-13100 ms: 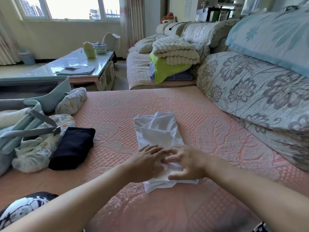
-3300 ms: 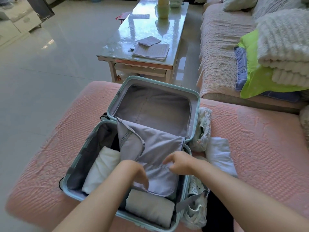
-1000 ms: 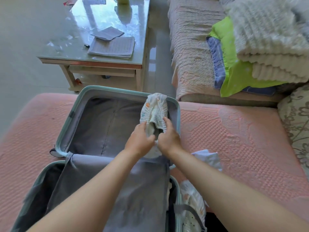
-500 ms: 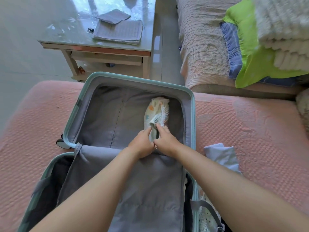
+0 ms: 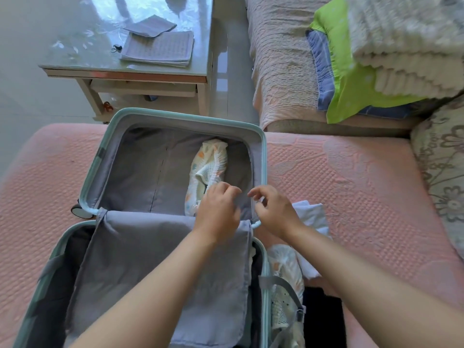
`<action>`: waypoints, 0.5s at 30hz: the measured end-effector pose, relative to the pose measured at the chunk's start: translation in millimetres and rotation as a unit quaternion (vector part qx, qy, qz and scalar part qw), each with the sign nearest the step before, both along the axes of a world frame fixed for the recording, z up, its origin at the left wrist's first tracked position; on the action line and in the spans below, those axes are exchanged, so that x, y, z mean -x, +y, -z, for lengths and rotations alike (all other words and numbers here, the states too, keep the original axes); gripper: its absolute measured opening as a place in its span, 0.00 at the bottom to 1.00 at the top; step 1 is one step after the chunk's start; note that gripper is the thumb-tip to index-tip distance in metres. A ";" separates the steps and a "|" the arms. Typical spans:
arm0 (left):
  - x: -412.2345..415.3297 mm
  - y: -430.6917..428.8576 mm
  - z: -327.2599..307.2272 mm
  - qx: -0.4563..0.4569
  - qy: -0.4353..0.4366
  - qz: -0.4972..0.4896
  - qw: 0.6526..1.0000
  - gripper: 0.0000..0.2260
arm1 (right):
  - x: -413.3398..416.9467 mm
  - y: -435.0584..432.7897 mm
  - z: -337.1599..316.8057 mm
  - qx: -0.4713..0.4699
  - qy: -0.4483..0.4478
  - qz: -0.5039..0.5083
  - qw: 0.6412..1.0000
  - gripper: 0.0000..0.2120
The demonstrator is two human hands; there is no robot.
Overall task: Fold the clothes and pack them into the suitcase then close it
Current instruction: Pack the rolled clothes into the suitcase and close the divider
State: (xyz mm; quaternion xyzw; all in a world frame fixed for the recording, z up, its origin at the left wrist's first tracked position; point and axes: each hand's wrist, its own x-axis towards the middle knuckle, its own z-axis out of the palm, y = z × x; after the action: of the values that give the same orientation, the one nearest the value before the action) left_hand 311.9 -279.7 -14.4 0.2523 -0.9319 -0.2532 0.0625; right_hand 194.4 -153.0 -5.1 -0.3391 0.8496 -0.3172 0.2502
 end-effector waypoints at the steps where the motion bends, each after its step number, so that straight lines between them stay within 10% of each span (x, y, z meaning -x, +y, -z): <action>1: 1.5 17.9 -2.2 0.011 0.018 0.031 0.999 0.12 | -1.3 19.9 0.3 -0.023 -0.003 -0.002 1.000 0.13; 5: 2.6 79.5 5.8 0.036 0.010 0.144 0.989 0.11 | -10.4 87.1 21.6 -0.171 -0.059 -0.067 0.981 0.13; 9: -5.9 106.5 34.0 0.085 -0.043 0.239 0.966 0.16 | -24.1 114.4 50.4 -0.285 -0.025 -0.186 0.940 0.34; 15: -14.1 118.3 51.0 0.169 -0.083 0.241 0.952 0.20 | -19.5 110.6 69.8 -0.336 0.081 -0.190 0.919 0.29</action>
State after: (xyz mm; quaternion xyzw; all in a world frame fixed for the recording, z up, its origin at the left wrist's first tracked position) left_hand 326.0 -161.3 -65.5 0.0266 -0.9959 -0.0781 -0.0364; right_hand 213.9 -42.4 -74.9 -0.4149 0.8432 0.0687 0.3349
